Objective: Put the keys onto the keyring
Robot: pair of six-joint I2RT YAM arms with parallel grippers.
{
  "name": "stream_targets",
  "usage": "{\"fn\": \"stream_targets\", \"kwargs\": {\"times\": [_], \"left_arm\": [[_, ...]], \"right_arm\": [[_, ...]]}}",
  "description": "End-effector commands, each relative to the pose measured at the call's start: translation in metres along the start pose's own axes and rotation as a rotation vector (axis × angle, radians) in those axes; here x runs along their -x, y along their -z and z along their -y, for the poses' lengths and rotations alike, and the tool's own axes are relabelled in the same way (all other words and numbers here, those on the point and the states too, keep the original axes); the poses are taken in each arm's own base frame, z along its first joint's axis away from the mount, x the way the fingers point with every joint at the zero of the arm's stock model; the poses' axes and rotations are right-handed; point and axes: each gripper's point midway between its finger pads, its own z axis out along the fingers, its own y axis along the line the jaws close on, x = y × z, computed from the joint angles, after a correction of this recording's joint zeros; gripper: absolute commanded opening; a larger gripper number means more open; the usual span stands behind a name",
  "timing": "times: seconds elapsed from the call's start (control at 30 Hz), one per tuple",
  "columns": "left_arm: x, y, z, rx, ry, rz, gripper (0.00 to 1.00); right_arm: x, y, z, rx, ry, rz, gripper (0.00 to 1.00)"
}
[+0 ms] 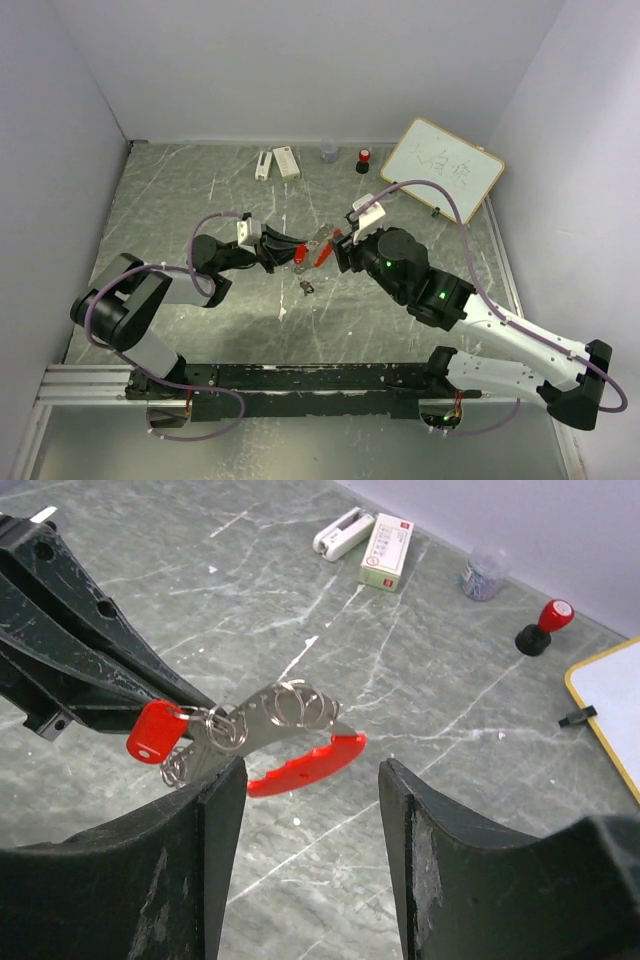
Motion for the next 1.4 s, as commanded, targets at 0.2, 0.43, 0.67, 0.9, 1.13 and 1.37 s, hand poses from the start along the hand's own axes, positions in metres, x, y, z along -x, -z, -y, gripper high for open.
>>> {"fn": "stream_targets", "kwargs": {"times": [0.2, 0.43, 0.67, 0.9, 1.13, 1.37], "left_arm": [[0.051, -0.003, 0.021, -0.132, -0.148, 0.153, 0.07], [0.051, -0.003, 0.018, -0.116, -0.138, 0.145, 0.07], [0.050, -0.002, 0.020, -0.120, -0.138, 0.140, 0.07], [0.046, 0.001, 0.022, -0.122, -0.131, 0.132, 0.07], [0.042, 0.002, 0.025, -0.153, -0.139, 0.126, 0.07], [0.055, 0.001, 0.025, -0.157, -0.161, 0.147, 0.07]], "right_arm": [[-0.007, -0.012, -0.033, 0.170, 0.046, -0.008, 0.56], [-0.021, -0.026, -0.048, 0.213, 0.056, -0.045, 0.52], [-0.024, -0.036, -0.043, 0.166, 0.072, -0.063, 0.23], [-0.008, -0.030, -0.032, 0.118, 0.045, 0.002, 0.00], [0.002, -0.024, -0.008, -0.010, -0.014, 0.005, 0.00], [-0.011, -0.022, 0.018, -0.179, -0.057, -0.078, 0.18]]}}
